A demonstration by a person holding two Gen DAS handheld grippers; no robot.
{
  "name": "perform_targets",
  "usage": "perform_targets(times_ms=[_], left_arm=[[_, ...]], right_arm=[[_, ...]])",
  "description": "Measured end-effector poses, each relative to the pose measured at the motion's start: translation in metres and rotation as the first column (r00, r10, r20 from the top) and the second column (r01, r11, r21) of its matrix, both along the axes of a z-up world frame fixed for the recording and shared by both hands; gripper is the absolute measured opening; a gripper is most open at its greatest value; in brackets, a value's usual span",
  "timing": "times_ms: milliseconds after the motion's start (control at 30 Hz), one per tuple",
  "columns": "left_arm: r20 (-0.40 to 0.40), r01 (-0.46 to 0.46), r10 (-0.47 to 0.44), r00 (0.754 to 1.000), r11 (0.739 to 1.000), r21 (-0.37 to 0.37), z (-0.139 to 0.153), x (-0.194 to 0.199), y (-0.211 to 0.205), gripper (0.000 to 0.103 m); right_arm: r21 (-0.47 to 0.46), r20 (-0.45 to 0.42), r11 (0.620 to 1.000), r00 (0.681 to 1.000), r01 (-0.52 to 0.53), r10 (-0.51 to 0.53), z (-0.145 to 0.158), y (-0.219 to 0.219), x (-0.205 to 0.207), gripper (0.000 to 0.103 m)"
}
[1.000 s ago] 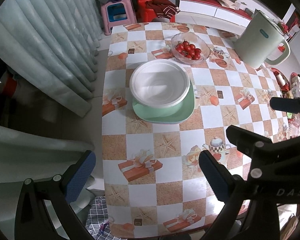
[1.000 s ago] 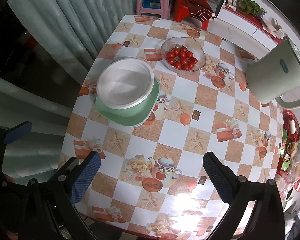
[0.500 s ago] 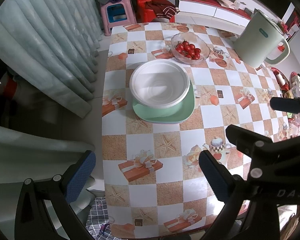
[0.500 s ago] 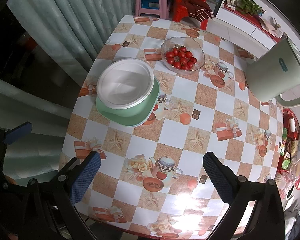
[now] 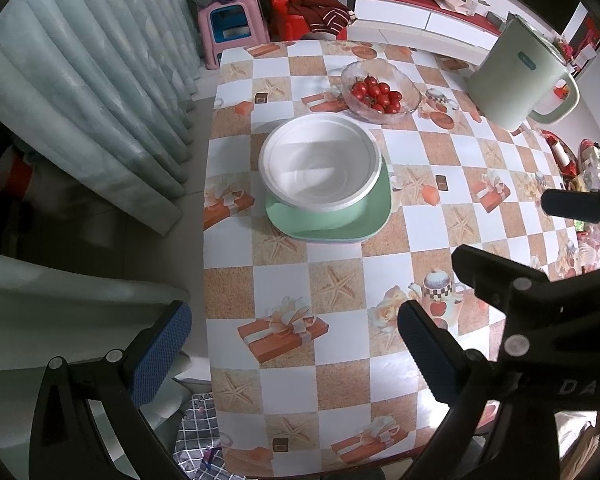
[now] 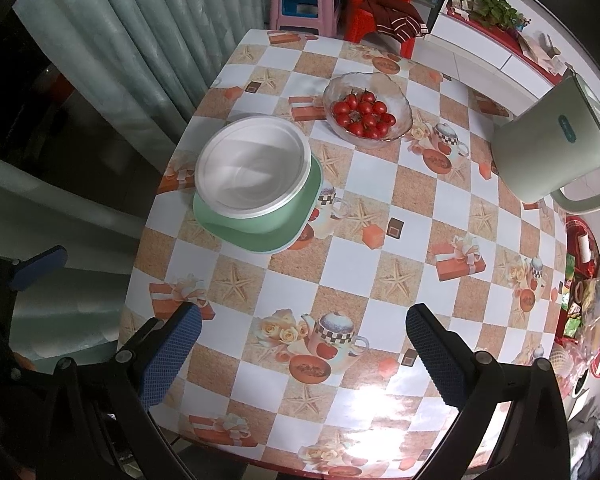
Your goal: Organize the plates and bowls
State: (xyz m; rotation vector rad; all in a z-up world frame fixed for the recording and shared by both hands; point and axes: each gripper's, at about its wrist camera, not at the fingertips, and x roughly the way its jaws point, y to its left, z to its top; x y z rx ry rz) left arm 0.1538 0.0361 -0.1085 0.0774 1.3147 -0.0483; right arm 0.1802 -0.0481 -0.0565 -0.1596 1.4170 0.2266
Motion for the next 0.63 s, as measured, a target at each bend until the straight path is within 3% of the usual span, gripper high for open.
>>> perform_targets(times_ms=[533, 633], left_arm=[[0.0, 0.001, -0.001, 1.0, 1.0, -0.003, -0.0029, -0.0004, 0.0015, 0.103], [0.087, 0.028, -0.027, 0.996, 0.999, -0.017, 0.0032, -0.0068, 0.0025, 0.103]], right_arm=[[-0.001, -0.001, 1.0, 1.0, 0.005, -0.005, -0.0029, 0.0014, 0.0015, 0.103], [0.005, 0.0, 1.0, 1.0, 0.007, -0.007, -0.003, 0.0006, 0.0023, 0.103]])
